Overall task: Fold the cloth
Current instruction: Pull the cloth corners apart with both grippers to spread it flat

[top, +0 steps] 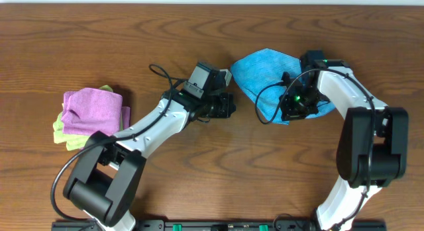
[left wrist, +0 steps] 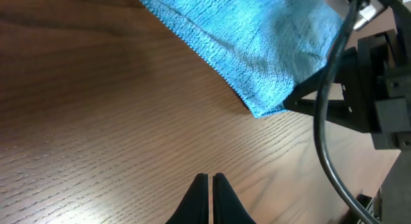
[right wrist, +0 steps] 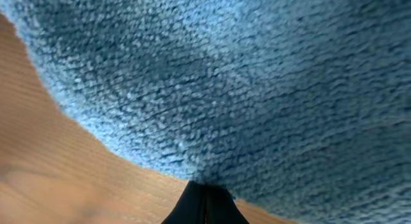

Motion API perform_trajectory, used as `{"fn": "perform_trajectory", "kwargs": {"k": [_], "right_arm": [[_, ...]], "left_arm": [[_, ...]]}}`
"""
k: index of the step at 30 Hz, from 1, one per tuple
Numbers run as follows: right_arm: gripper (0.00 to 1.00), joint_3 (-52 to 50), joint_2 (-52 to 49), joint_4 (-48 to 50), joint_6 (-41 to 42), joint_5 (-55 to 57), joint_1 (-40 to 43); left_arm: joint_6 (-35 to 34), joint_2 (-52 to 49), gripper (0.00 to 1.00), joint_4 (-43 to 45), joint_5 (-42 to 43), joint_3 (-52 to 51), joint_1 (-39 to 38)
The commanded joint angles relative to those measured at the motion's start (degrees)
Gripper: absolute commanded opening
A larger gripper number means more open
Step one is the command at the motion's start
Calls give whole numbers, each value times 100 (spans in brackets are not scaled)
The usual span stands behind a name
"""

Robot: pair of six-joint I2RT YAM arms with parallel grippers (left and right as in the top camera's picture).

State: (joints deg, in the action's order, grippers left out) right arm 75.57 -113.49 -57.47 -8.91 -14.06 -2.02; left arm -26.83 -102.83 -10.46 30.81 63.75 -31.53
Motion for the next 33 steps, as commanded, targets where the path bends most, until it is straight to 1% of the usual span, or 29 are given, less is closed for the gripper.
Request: {"fn": "perform_trajectory", "kwargs": {"k": [1,10,19,24,29,33], "right_arm": [[1,-37,142,48,11,219,-20],[1,-79,140,81,11,240,-20],[1,-629,140,439,144,326,-22],[1,-734,140,407,247,-13,-85],[1,-739,140,398,573,-37,-505],[1,-739,140,415,852,-120,-1071]], "left_arm": [[157,225,6,-59,-118,94,76],[160,299,6,-175,-118,96,352],[210,431,6,-197,-116,98,564],[374,544,6,-361,-129,98,597],[466,601,6,-498,-144,98,691],[505,625,6,-542,-142,98,835]]}}
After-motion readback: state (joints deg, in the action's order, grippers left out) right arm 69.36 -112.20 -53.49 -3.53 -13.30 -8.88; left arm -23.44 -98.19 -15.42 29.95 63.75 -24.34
